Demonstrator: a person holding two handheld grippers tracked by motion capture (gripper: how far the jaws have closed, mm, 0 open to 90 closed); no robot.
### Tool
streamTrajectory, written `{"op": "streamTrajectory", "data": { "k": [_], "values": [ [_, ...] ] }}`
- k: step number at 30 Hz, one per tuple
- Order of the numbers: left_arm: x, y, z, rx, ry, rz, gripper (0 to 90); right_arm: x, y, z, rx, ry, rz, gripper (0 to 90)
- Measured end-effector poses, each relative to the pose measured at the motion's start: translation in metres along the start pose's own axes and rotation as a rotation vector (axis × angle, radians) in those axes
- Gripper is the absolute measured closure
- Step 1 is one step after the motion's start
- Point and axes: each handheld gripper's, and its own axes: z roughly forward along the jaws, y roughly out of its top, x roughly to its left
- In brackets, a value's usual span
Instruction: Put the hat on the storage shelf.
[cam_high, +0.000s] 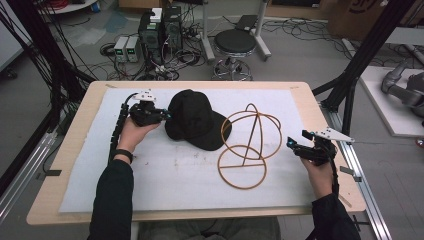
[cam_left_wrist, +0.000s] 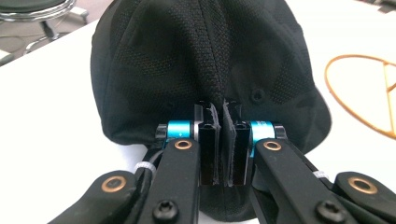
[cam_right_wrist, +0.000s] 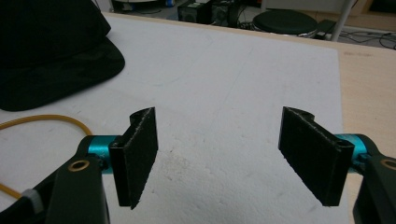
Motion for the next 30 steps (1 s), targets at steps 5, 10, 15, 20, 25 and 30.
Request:
{"op": "streamTrajectory", "data": {
  "k": [5, 10, 15, 20, 25, 30],
  "values": [
    [-0.006, 0.007, -0.012, -0.067, -0.040, 0.002, 86.5, 0.000, 0.000, 0.000, 0.005, -0.003, 0.002, 27.9],
    [-0.014, 0.013, -0.021, -0.107, -0.041, 0.017, 86.8, 0.002, 0.000, 0.001, 0.008, -0.002, -0.006, 28.0],
    [-0.022, 0.022, -0.033, -0.167, -0.051, 0.026, 87.0, 0.004, 0.001, 0.003, 0.008, 0.001, -0.010, 28.0],
    [-0.028, 0.035, -0.044, -0.201, -0.059, 0.044, 87.1, 0.005, 0.002, 0.005, 0.013, -0.001, -0.017, 28.4],
    [-0.034, 0.044, -0.054, -0.244, -0.058, 0.051, 87.2, 0.005, 0.001, 0.005, 0.013, -0.002, -0.010, 28.4],
    [-0.041, 0.059, -0.069, -0.261, -0.039, 0.061, 87.2, 0.004, 0.001, 0.006, 0.016, -0.003, -0.007, 28.5]
  ]
}}
